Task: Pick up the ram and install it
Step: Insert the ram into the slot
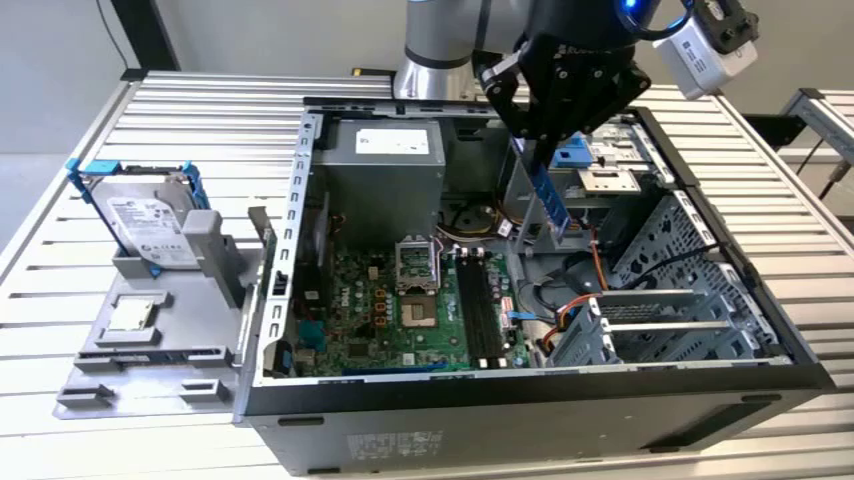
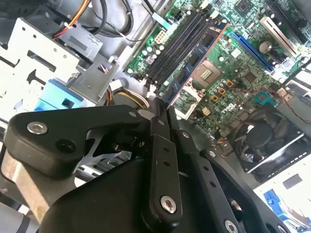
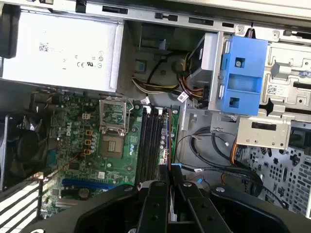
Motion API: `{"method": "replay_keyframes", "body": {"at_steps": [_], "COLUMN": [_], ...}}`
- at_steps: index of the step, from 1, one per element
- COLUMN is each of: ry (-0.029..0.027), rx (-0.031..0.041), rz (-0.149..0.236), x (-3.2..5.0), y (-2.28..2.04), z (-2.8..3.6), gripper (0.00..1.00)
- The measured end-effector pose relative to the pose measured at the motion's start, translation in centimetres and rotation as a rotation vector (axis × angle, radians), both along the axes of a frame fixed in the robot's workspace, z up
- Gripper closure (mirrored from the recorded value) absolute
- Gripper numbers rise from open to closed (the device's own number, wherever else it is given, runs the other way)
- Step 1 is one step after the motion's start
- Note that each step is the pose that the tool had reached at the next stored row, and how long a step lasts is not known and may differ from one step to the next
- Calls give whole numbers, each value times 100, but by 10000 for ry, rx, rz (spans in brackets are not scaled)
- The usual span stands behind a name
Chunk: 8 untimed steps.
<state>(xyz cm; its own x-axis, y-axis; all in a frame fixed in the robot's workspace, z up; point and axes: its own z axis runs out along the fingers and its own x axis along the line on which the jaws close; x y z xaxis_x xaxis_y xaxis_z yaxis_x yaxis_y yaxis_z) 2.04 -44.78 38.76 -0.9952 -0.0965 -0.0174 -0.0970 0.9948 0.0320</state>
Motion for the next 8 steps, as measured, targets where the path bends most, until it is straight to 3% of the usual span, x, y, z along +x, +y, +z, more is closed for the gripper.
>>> {"method": "replay_keyframes", "body": {"at_steps": [5, 8], "ry": [5, 5], "rx": [-1, -1], "rz": [-135, -140], "x": [25, 26], "y": [0, 0], "z": [-76, -80], "gripper": [100, 100]}}
